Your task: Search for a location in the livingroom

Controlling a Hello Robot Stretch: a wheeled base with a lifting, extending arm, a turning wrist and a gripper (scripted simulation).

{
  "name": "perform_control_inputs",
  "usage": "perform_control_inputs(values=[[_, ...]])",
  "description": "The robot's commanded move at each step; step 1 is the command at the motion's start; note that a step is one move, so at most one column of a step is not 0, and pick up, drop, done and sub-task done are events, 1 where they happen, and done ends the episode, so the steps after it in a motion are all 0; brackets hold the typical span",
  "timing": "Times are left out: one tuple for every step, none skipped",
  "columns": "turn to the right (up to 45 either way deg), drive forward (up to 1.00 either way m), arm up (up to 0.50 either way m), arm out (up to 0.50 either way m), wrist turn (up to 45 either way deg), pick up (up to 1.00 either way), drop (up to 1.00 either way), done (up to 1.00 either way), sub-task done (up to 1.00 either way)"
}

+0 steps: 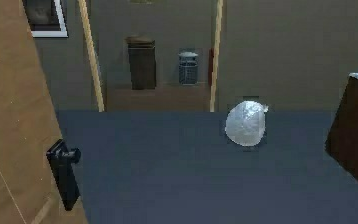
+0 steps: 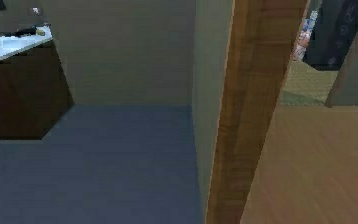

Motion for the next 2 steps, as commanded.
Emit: perform_control_inputs(values=[[0.0,0.75,0.00,0.00,0.0,0.00,0.00,0.00,0.00],[-21.0,0.00,0.00,0.00,0.0,0.00,0.00,0.00,0.00]])
